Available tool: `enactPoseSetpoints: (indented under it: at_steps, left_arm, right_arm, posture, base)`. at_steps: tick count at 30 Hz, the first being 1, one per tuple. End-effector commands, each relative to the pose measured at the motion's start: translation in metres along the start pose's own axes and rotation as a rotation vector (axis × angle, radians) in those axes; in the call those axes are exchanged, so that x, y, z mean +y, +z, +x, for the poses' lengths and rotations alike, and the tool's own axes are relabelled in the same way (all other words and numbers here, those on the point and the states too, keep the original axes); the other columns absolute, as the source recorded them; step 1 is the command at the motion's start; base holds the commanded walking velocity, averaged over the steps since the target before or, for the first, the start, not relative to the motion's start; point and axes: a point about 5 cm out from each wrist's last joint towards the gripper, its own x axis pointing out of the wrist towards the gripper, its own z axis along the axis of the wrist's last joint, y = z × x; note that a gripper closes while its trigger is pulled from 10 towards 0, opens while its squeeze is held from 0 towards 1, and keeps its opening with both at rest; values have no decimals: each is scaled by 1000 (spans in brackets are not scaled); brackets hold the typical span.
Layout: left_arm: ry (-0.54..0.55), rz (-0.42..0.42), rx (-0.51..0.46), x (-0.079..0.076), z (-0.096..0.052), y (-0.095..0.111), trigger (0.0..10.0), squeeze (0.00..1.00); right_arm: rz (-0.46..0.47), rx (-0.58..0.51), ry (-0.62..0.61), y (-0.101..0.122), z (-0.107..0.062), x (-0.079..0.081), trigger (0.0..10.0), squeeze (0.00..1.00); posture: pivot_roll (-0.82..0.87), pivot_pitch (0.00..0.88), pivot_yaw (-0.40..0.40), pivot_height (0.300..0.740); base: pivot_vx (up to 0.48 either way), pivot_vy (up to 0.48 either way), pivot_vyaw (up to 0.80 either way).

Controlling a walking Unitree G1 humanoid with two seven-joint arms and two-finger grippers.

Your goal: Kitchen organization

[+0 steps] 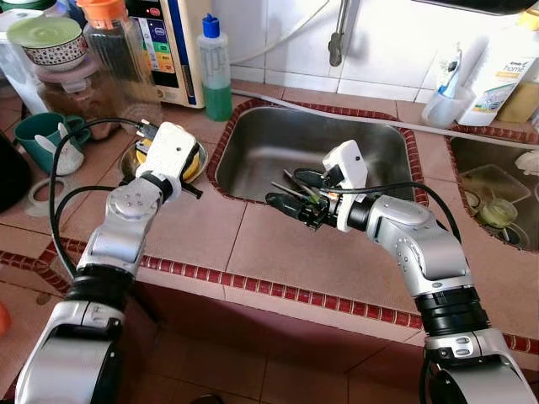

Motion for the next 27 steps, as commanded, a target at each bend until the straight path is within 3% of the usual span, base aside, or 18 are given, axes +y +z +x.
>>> enactPoseSetpoints:
  at_steps: [1, 4, 5, 6, 7, 8, 9, 10, 17, 18, 19, 23, 27]
  left_arm:
    - [2, 19, -1, 0, -2, 0, 0, 0]
    - [18, 30, 6, 4, -3, 0, 0, 0]
    - [39, 46, 4, 8, -3, 1, 1569, 0]
    - [54, 56, 2, 10, -4, 3, 1569, 0]
    - [92, 76, -5, 17, -4, 5, 10000, 0]
    - [118, 88, -11, 22, -5, 6, 10000, 0]
    - [179, 81, -9, 30, -6, 6, 10000, 941]
    - [256, 46, 1, 41, -8, 6, 10000, 1000]
    - [407, -115, 68, 59, -10, -4, 10000, 1000]
    - [429, -148, 85, 61, -10, -7, 10000, 1000]
    - [461, -239, 122, 63, -10, -13, 10000, 1000]
    - [458, -359, 138, 64, -4, -12, 10000, 1000]
    - [456, -416, 143, 69, 3, -4, 10000, 1000]
  right_arm:
    - [-9, -14, -4, 3, -1, -1, 10000, 0]
    - [-11, -15, -6, 3, -1, -1, 10000, 0]
    - [-10, -15, -6, 3, -1, -1, 10000, 0]
    - [-10, -16, -6, 3, -1, -1, 10000, 0]
    - [-9, -17, -7, 3, -1, 0, 10000, 0]
    - [-8, -17, -8, 3, -1, 0, 10000, 0]
    - [-7, -17, -9, 2, -1, 0, 10000, 0]
    - [-7, -16, -9, 1, 0, 0, 10000, 0]
    - [-8, -15, -7, 0, 0, 2, 10000, 0]
    - [-9, -14, -7, 0, 0, 2, 10000, 0]
    - [-11, -14, -7, 0, 0, 2, 10000, 0]
    - [-13, -13, -8, 0, 1, 3, 10000, 0]
    - [-17, -13, -10, -1, 0, 3, 10000, 0]
  posture:
    - [48, 101, 23, 740]
    - [49, 100, 25, 740]
    - [49, 99, 26, 740]
    - [49, 99, 26, 740]
    - [49, 99, 26, 740]
    - [49, 99, 26, 740]
    - [55, 103, 27, 740]
    - [55, 104, 28, 740]
    - [52, 106, 28, 740]
    - [51, 107, 28, 740]
    - [51, 108, 28, 740]
    - [49, 108, 28, 740]
    - [47, 110, 32, 740]
  base:
    - [0, 0, 0]
    - [0, 0, 0]
    - [0, 0, 0]
    - [0, 0, 0]
    - [0, 0, 0]
    - [0, 0, 0]
    - [0, 0, 0]
    - [0, 0, 0]
    - [0, 0, 0]
    - [0, 0, 0]
    - [0, 0, 0]
    - [0, 0, 0]
    - [0, 0, 0]
